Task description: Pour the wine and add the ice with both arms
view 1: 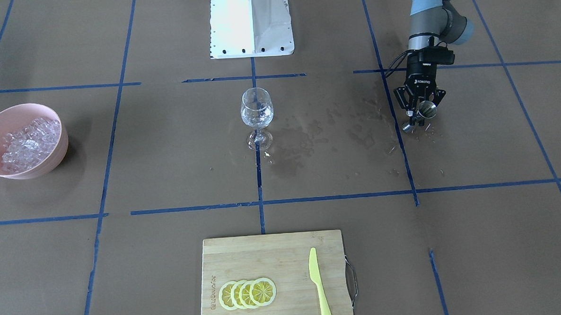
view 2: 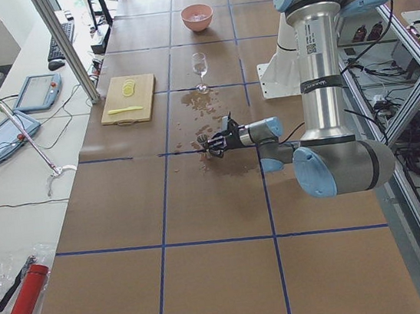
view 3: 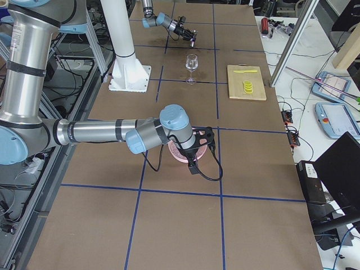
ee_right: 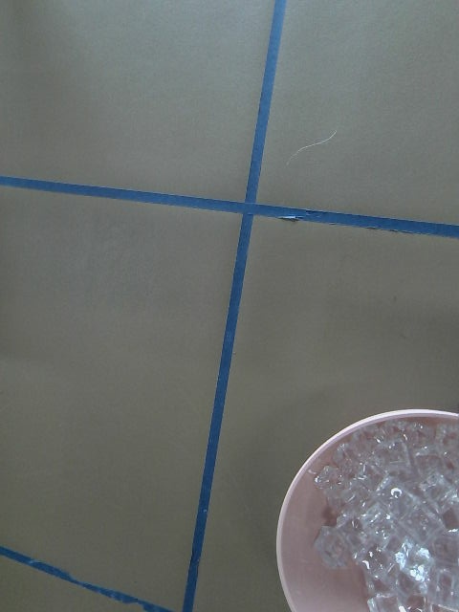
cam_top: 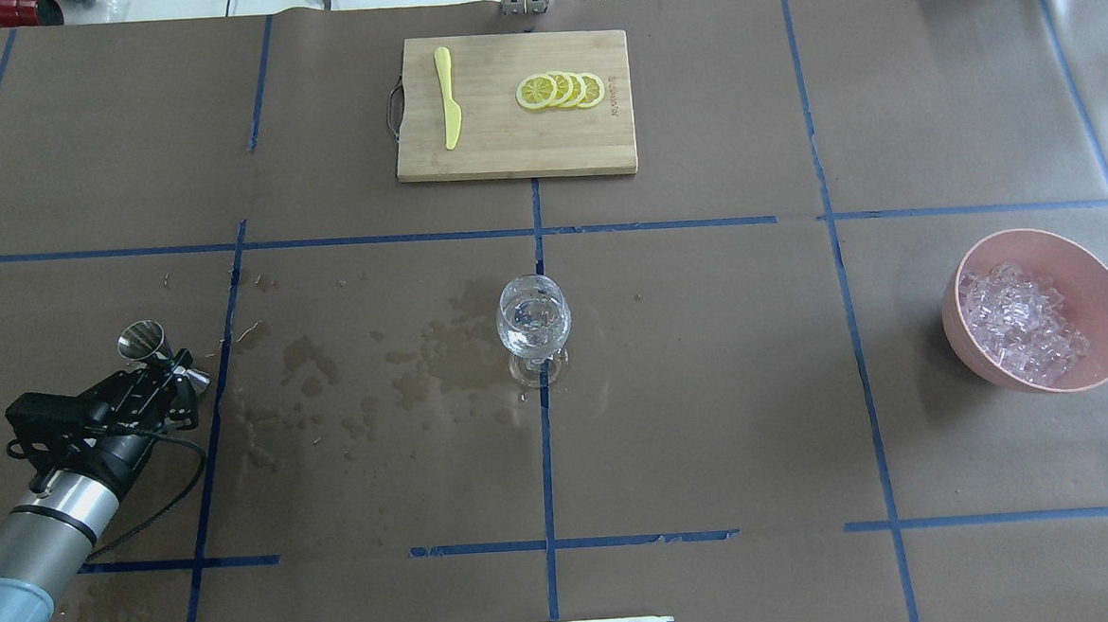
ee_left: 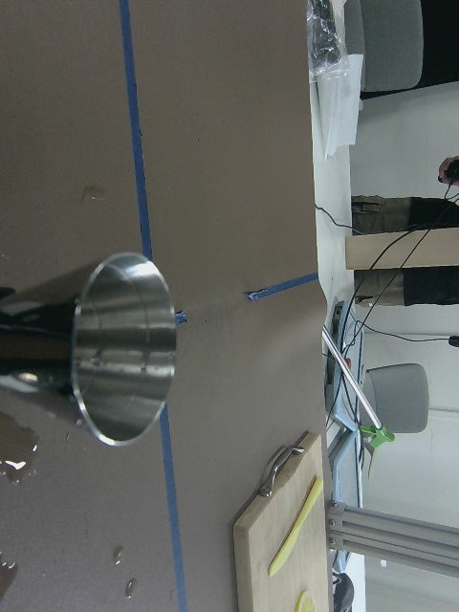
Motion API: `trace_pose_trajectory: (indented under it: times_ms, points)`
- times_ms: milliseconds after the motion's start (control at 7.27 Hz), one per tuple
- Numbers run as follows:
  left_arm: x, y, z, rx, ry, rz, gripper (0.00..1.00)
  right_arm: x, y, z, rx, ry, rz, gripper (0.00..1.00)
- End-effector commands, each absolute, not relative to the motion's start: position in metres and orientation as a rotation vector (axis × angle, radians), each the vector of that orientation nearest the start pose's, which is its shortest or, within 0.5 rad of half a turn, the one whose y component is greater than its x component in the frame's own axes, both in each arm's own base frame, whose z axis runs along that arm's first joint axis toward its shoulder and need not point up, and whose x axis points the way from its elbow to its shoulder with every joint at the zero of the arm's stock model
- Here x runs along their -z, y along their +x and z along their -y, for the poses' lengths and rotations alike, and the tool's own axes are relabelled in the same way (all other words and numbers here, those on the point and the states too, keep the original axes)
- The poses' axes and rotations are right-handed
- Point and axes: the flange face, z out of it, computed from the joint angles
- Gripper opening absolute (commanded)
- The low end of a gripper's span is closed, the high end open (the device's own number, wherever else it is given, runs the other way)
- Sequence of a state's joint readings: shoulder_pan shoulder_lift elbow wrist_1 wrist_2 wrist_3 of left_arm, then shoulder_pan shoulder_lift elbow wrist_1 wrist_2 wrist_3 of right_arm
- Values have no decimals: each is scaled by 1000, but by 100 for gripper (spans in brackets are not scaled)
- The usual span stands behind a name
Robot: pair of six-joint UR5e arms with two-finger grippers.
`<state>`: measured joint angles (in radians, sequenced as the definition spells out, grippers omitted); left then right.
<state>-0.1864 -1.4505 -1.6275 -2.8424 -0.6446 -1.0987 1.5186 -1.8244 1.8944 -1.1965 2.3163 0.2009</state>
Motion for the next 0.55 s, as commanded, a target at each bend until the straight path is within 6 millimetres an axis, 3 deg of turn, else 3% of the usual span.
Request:
trace_pose_trajectory:
  times_ms: [0,413]
  points:
    - [-540,387,287,320,1122,-777,18,-569,44,409,26,328,780,100]
    - [-540,391,284,318,1126,-779,26,-569,44,409,26,328,780,100]
